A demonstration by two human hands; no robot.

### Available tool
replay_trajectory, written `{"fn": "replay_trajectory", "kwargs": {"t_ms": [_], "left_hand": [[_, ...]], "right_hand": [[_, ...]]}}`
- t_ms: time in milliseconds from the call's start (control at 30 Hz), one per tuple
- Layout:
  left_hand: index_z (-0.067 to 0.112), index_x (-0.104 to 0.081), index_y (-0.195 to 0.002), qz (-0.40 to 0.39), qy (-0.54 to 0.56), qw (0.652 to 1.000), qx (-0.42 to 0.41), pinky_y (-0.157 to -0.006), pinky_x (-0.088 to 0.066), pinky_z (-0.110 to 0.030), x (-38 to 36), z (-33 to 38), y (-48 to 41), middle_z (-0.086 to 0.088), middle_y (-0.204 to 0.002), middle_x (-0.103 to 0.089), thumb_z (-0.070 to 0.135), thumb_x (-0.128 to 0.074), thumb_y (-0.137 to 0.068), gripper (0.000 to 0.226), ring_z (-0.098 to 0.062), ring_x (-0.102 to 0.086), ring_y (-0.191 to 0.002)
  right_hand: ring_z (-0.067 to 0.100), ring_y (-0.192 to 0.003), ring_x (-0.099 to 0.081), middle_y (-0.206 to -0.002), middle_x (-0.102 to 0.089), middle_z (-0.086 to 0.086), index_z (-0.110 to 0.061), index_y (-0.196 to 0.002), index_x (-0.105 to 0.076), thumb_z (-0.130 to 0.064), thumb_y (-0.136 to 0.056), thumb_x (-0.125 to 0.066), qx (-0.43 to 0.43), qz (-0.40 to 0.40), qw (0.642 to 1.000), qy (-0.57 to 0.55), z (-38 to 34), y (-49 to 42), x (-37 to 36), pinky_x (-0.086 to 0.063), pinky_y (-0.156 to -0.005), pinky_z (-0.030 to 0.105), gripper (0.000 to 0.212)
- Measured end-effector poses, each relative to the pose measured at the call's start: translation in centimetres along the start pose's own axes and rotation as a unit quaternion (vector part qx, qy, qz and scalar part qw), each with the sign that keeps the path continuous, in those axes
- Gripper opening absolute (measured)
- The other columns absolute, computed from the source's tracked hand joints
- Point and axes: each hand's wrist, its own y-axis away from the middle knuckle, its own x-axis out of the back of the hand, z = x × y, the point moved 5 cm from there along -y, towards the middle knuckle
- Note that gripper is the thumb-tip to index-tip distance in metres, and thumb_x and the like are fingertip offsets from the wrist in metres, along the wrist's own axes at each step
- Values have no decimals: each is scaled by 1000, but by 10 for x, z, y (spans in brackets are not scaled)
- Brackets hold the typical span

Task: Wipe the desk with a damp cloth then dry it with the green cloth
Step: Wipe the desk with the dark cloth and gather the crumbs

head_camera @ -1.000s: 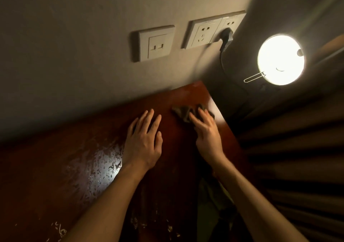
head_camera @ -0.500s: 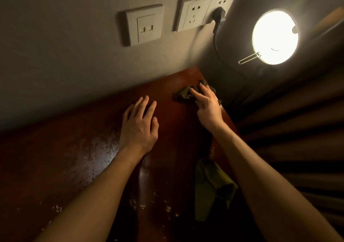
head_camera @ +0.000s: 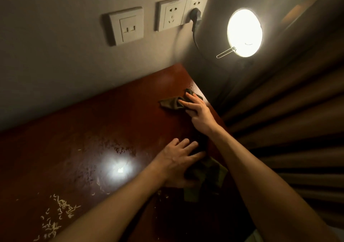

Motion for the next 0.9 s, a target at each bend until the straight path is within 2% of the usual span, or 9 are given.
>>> {"fn": "replay_trajectory", "kwargs": {"t_ms": [100,200,267,367,433,533,600,733,900], "left_hand": [[22,-46,-149,37,23,998,41,-80,-39,-33,10,5,-13,-9,-140,-50,51,-62,-94,64,-24,-51,-109],[17,-57,-126,161,175,966,103,-73,-52,-39,37,-16,-8,-4,-112,-60,32,-70,-90,41,-23,-60,-93],[19,-57,-115,250,261,906,220,-76,-52,-41,53,-41,2,-1,-108,-60,33,-64,-91,28,-22,-60,-94],[11,-62,-122,368,335,765,409,-86,-47,-31,64,-76,6,-8,-118,-68,35,-64,-98,34,-26,-64,-107],[5,-61,-123,368,332,723,482,-84,-45,-28,65,-97,1,-13,-118,-69,38,-63,-101,40,-30,-66,-108],[2,-57,-129,235,297,766,520,-95,-47,-40,56,-124,-14,-16,-128,-62,45,-59,-101,51,-34,-61,-119],[1,-56,-132,179,262,797,513,-98,-45,-42,54,-132,-22,-17,-135,-56,43,-60,-100,53,-37,-57,-123],[8,-60,-127,188,183,819,511,-84,-49,-40,67,-138,-28,-16,-135,-52,43,-62,-100,44,-38,-62,-113],[11,-60,-140,190,154,798,550,-87,-50,-42,74,-155,-16,-16,-136,-64,50,-61,-101,55,-36,-63,-122]], "right_hand": [[18,-157,-11,-165,-32,-6,-31,-139,-63,4,-100,-56,-13,-5,1000,-15,1,5,0,-9,-125,44,53],[21,-157,-14,-164,-34,-2,-27,-139,-63,2,-98,-62,-7,-7,1000,-14,5,21,3,-11,-127,47,51],[29,-155,-19,-160,-37,3,-22,-137,-62,0,-93,-70,8,3,999,-37,7,41,3,-15,-125,48,49],[30,-154,-22,-160,-40,3,-20,-136,-64,9,-93,-63,-9,31,999,-29,13,74,-6,-18,-125,47,52],[19,-156,-14,-164,-33,-2,-27,-140,-61,7,-96,-59,-16,18,1000,-13,14,96,-17,-10,-124,40,55],[0,-151,-6,-163,-27,-14,-33,-143,-58,4,-98,-57,-12,11,1000,-10,12,116,-24,-2,-119,25,57],[1,-151,-8,-163,-28,-13,-32,-145,-56,1,-99,-58,1,24,1000,12,13,116,-25,-4,-120,23,57],[22,-157,-16,-165,-32,1,-25,-150,-52,-2,-99,-59,7,55,997,53,23,82,-14,-16,-127,45,56],[21,-158,-11,-167,-29,-3,-27,-150,-51,-3,-101,-56,-17,67,997,30,34,19,11,-10,-129,49,55]]}}
